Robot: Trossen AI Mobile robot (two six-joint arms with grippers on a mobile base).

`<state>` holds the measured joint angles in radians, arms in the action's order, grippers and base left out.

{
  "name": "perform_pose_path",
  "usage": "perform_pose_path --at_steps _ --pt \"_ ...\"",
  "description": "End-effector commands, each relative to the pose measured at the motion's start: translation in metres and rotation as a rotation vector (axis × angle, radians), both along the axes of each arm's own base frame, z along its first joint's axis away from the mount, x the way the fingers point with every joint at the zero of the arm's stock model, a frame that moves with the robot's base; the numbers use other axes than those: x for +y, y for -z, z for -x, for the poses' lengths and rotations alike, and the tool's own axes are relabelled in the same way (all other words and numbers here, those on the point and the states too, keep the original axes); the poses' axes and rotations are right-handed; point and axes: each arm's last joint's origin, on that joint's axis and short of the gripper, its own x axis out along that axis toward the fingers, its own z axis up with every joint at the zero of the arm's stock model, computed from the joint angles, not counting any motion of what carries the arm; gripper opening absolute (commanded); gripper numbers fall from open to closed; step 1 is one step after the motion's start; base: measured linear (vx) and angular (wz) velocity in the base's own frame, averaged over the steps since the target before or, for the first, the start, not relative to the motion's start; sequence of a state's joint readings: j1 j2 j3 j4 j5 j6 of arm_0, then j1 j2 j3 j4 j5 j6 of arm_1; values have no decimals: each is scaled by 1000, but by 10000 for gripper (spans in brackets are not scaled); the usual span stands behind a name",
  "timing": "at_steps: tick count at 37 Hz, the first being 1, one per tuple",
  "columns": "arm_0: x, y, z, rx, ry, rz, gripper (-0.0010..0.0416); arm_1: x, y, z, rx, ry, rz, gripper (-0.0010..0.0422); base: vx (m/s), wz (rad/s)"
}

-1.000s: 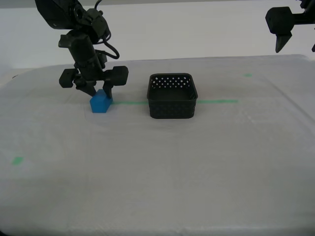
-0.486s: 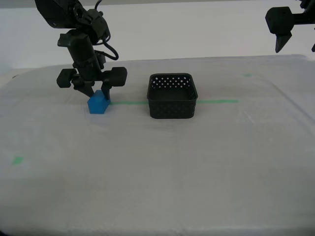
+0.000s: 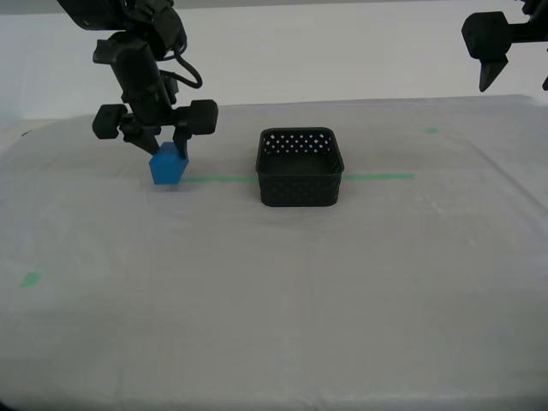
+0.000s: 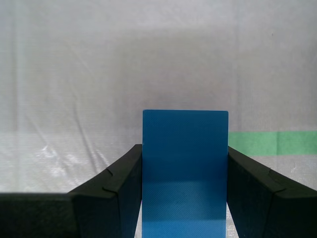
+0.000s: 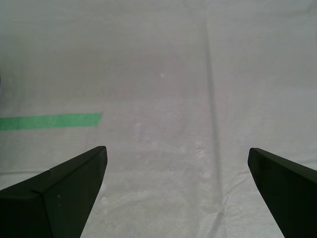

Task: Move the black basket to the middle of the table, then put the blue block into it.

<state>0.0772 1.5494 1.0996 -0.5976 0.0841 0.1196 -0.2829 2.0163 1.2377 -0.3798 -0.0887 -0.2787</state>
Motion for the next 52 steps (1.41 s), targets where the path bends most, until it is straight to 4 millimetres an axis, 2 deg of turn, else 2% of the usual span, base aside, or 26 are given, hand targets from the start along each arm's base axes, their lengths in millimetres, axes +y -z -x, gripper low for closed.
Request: perform_pose_path --at_steps 1,17,27,43,52 --pt "0 0 0 -1 1 2 398 0 -7 1 -10 -31 7 -1 0 0" --pt "0 0 0 -1 1 2 399 -4 -44 10 -82 -103 75 -1 0 0" --pt "0 0 0 -1 1 2 398 -9 -57 16 -74 -116 90 -1 0 0" --pt "0 0 0 -1 1 2 399 -42 -96 15 -110 -97 52 0 0 0" --pt "0 0 0 -1 1 2 398 -59 -108 18 -126 -96 85 0 0 0"
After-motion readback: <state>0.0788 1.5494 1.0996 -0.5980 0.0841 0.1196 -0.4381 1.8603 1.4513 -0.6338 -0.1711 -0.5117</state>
